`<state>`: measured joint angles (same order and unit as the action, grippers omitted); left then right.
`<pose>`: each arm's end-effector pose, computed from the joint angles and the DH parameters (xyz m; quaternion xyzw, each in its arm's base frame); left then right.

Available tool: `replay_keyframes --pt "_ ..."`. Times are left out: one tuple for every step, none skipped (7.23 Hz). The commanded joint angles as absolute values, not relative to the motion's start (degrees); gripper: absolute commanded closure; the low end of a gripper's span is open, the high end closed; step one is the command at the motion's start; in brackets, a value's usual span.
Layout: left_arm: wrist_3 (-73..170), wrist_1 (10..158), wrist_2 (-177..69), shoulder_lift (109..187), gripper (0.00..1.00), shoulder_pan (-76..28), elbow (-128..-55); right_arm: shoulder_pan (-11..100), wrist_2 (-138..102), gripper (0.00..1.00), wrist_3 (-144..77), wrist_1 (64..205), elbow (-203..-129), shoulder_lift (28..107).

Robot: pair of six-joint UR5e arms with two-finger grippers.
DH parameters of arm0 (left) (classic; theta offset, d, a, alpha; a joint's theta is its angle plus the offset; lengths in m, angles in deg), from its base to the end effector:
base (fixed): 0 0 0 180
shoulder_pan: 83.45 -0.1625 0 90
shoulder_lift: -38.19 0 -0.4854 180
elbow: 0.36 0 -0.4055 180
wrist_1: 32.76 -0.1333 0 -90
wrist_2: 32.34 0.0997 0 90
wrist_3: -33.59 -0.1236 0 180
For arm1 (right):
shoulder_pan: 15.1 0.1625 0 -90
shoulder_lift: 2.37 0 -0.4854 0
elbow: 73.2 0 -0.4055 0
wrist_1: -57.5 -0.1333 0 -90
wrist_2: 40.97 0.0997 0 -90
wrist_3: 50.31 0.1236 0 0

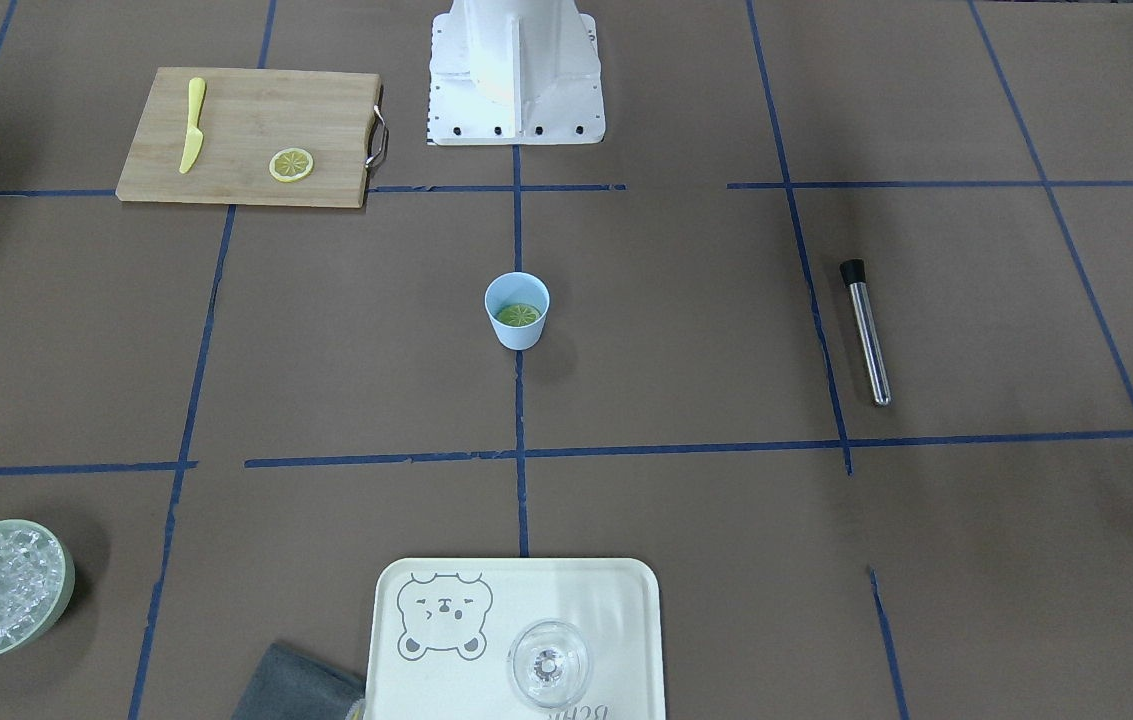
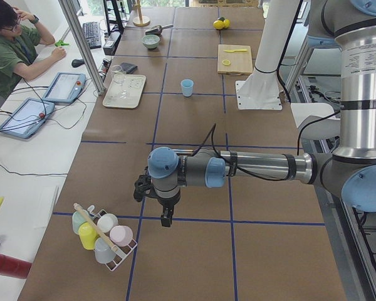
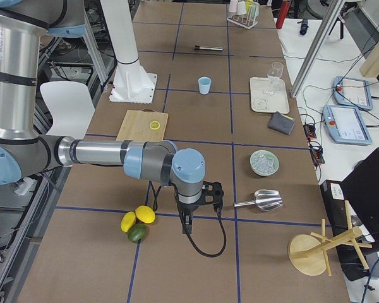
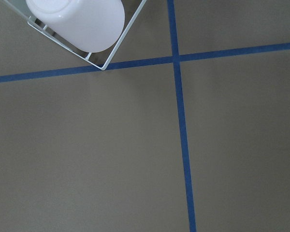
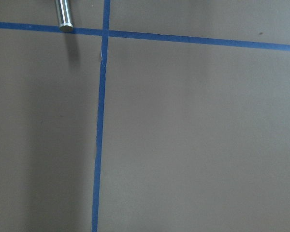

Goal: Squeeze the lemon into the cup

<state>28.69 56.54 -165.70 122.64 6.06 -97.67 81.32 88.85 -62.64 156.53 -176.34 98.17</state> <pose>-0.0445 -0.4601 0.7212 0.0228 0.3688 0.0471 0.9280 0.0991 -0.3961 0.7268 0.0034 -0.3441 -0.0293 0.9385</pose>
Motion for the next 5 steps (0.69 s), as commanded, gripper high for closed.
replay_keyframes --pt "28.4 56.9 -165.8 122.0 0.00 6.1 -98.0 77.7 88.9 0.00 -62.4 155.6 -176.6 98.2" --pt "28.4 56.8 -165.8 121.9 0.00 6.1 -98.0 77.6 89.5 0.00 -62.4 154.4 -176.6 98.4" --pt "28.6 56.8 -165.3 122.2 0.00 6.1 -98.1 77.5 89.5 0.00 -62.3 154.3 -176.4 98.4" --pt "28.6 56.6 -165.2 122.2 0.00 6.0 -98.3 77.5 89.5 0.00 -62.3 154.3 -176.4 98.5" --pt "28.6 56.5 -165.2 122.2 0.00 6.0 -98.7 77.5 89.5 0.00 -62.3 154.3 -176.4 98.8"
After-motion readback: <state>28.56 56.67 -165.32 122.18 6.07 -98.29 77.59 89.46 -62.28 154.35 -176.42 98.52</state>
